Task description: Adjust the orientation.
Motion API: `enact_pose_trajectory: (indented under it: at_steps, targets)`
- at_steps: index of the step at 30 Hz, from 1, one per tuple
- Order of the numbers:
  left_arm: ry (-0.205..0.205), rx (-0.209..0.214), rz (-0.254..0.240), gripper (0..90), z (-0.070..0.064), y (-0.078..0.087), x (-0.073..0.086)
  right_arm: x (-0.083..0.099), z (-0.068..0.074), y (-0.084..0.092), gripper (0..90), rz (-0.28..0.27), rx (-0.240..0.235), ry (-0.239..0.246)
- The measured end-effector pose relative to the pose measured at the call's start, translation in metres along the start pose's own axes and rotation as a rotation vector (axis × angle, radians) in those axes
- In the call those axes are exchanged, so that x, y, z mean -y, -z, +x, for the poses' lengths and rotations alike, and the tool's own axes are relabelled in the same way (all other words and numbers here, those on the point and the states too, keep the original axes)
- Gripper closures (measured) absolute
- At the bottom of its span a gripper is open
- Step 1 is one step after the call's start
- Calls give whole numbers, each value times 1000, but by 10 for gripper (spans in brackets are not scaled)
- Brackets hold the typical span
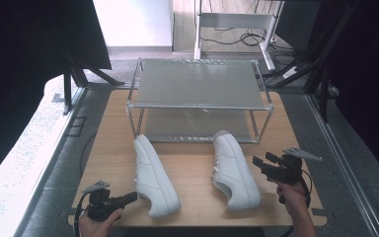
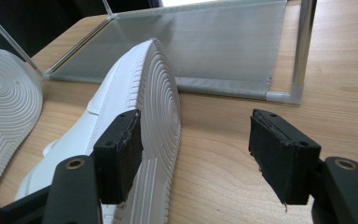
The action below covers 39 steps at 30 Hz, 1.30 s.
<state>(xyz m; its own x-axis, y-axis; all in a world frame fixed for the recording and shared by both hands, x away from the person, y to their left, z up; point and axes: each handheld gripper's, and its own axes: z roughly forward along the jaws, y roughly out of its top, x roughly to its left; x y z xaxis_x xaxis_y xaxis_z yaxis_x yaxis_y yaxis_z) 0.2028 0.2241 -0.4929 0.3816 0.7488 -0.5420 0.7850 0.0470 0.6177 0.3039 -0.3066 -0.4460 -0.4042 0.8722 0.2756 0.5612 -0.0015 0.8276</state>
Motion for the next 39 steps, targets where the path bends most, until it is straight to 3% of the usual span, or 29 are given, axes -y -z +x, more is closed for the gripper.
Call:
enact_pose_trajectory:
  at_steps: [9,19,30,39]
  targets:
    - [-59,29,56,900,-17,-30,-19,1,0,-1,348,7,12,-7]
    - [-75,35,64,900,-22,-41,-31,1,0,-2,351,4,13,-19]
    - [-118,56,70,900,-35,-58,-59,3,-6,0,343,4,17,-53]
    - [-189,58,114,900,-60,-78,-88,6,-10,-1,340,-2,9,-79]
